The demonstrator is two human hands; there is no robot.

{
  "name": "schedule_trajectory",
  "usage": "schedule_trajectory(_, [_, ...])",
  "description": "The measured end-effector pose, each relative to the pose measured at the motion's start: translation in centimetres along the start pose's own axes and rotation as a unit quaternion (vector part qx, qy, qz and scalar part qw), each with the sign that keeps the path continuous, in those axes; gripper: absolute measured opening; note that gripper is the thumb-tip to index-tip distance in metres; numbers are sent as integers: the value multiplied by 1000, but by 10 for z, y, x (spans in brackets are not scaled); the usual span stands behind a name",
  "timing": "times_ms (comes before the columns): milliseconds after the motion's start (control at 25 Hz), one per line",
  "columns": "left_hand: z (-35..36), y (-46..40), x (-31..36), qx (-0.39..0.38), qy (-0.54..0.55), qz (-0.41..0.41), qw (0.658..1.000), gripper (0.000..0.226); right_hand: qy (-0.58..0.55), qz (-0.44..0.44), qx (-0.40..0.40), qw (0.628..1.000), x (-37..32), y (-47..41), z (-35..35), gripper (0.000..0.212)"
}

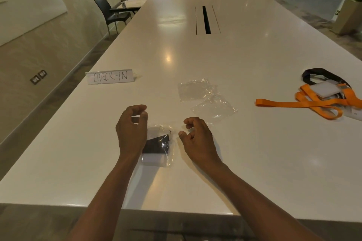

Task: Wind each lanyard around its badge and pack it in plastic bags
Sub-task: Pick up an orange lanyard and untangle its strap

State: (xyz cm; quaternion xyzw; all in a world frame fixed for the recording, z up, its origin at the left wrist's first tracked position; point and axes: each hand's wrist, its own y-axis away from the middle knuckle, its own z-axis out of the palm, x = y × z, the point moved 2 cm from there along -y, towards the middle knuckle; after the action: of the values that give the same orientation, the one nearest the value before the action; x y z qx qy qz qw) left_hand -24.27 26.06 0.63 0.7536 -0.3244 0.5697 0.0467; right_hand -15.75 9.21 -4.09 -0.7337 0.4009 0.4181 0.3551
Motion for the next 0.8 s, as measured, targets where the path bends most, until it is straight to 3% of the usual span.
schedule_trajectory(280, [90, 27, 50, -153, 11, 88, 984, 16, 5, 26, 53, 998, 26, -8, -65, 28])
schedule_trajectory(480, [173, 90, 61, -261, 36, 122, 957, 19, 15, 24, 108, 994, 56, -4, -136, 24])
schedule_trajectory(800, [283, 130, 98, -284, 32, 158, 945, 16, 56, 46, 176, 982, 108, -9, -249, 23])
